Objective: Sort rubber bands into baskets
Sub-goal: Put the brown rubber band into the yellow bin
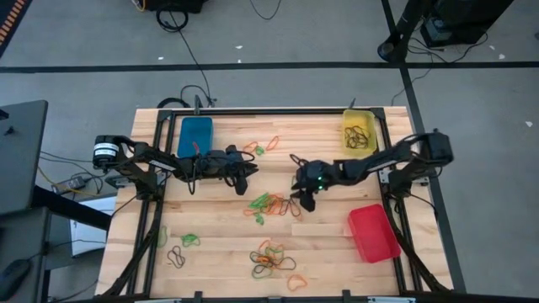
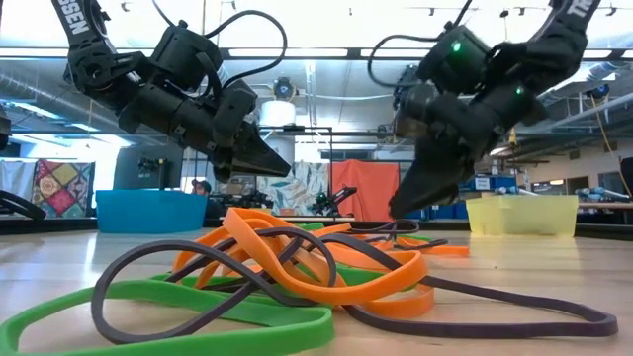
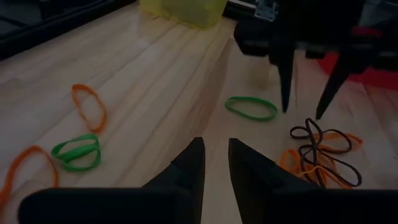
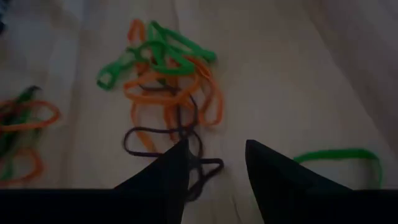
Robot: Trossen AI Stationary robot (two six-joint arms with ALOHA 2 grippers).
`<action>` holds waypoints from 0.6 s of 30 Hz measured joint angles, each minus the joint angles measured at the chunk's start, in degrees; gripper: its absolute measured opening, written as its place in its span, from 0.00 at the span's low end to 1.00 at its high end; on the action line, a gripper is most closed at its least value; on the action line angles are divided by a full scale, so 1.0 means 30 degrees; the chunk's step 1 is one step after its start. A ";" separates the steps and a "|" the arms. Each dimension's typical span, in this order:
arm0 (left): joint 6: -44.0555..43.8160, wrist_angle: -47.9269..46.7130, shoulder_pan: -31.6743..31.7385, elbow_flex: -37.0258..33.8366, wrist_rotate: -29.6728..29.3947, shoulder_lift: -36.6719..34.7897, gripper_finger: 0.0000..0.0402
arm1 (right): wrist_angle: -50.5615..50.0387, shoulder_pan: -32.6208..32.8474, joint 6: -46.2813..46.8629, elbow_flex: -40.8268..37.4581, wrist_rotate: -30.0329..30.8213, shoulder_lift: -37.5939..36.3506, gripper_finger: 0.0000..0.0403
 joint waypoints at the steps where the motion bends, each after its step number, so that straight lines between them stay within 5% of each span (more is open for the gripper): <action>1: -0.0012 -0.0003 0.0000 0.0000 0.0000 0.0000 0.19 | -0.0004 -0.0023 0.0201 0.0060 -0.0172 0.0333 0.42; 12: -0.0055 -0.0003 0.0000 0.0000 -0.0107 0.0000 0.19 | 0.0087 -0.0073 0.0509 0.0187 -0.2147 0.1648 0.40; 18: -0.0058 -0.0003 0.0000 0.0000 -0.0233 0.0000 0.19 | -0.0019 -0.0036 0.0645 0.0187 -0.2528 0.1657 0.26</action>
